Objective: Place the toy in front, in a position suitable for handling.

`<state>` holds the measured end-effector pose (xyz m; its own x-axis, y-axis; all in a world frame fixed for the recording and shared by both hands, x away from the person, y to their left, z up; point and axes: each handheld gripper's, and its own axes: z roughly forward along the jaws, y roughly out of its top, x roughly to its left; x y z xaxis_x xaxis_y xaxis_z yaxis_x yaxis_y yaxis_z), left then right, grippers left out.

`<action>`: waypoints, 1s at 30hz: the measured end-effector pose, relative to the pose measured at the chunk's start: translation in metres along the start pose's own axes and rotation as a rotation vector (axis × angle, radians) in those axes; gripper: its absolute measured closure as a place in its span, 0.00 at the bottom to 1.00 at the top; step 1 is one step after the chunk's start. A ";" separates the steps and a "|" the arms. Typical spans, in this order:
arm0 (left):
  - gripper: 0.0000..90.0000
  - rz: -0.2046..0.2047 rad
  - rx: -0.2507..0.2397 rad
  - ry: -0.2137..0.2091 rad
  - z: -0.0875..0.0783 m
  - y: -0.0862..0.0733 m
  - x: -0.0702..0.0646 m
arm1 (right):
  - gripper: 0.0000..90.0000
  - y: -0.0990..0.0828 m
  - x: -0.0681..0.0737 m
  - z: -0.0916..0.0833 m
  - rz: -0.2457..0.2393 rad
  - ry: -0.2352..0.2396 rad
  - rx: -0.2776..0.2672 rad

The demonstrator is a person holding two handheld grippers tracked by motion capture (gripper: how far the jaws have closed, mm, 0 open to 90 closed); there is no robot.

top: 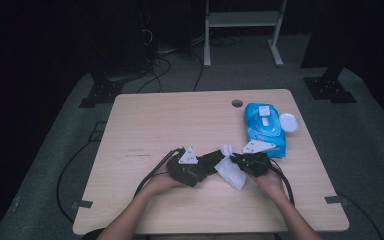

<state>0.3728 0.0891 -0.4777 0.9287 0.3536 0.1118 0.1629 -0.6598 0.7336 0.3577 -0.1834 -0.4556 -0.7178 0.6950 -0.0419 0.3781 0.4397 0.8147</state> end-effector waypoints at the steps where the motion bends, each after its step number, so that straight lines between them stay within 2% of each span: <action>1: 0.26 0.000 0.000 0.000 0.000 0.000 0.000 | 0.92 0.000 0.000 0.000 0.000 0.000 0.000; 4: 0.26 -0.002 -0.002 0.003 -0.001 -0.001 0.002 | 0.92 0.011 -0.004 0.012 -0.017 -0.030 0.016; 6: 0.27 0.014 -0.003 0.003 -0.002 -0.001 0.001 | 0.92 0.017 -0.007 0.018 0.001 -0.038 0.019; 7: 0.29 0.031 -0.005 -0.008 -0.003 -0.001 0.000 | 0.92 0.019 -0.007 0.021 0.013 -0.040 0.013; 8: 0.36 0.057 -0.014 -0.011 -0.004 0.000 -0.002 | 0.92 0.022 -0.007 0.025 0.023 -0.032 0.010; 9: 0.44 0.057 -0.014 -0.011 -0.004 0.000 -0.002 | 0.92 0.025 -0.005 0.029 0.025 -0.020 0.008; 10: 0.39 0.064 -0.021 -0.013 -0.005 0.002 -0.004 | 0.92 0.028 -0.002 0.033 0.016 -0.010 0.013; 12: 0.32 0.021 -0.017 0.001 -0.002 0.006 -0.005 | 0.92 0.031 0.003 0.037 0.001 -0.019 0.021; 14: 0.28 0.010 -0.005 0.009 -0.001 0.006 -0.004 | 0.92 0.030 0.002 0.038 0.020 -0.010 0.011; 16: 0.27 0.007 0.003 0.012 -0.001 0.006 -0.004 | 0.92 0.029 0.002 0.037 0.025 -0.011 0.007; 18: 0.23 -0.015 0.003 -0.006 0.000 0.005 -0.003 | 0.92 0.023 0.005 0.032 0.025 -0.020 0.001; 21: 0.21 -0.018 -0.005 -0.040 0.000 0.006 -0.005 | 0.92 0.020 0.007 0.026 0.021 -0.016 0.002; 23: 0.19 -0.040 -0.027 -0.069 0.000 0.009 -0.007 | 0.93 0.017 0.006 0.025 0.038 -0.009 -0.004; 24: 0.19 -0.037 -0.039 -0.074 -0.001 0.011 -0.009 | 0.93 0.017 0.006 0.024 0.044 -0.011 -0.005; 27: 0.19 -0.037 -0.045 -0.067 -0.003 0.015 -0.011 | 0.93 0.017 0.008 0.024 0.038 -0.027 0.000; 30: 0.16 -0.040 -0.037 -0.057 -0.001 0.016 -0.013 | 0.93 0.017 0.014 0.022 0.035 -0.019 0.007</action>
<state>0.3635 0.0747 -0.4666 0.9394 0.3400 0.0439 0.1889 -0.6202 0.7613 0.3666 -0.1540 -0.4550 -0.6928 0.7207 -0.0250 0.4065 0.4189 0.8119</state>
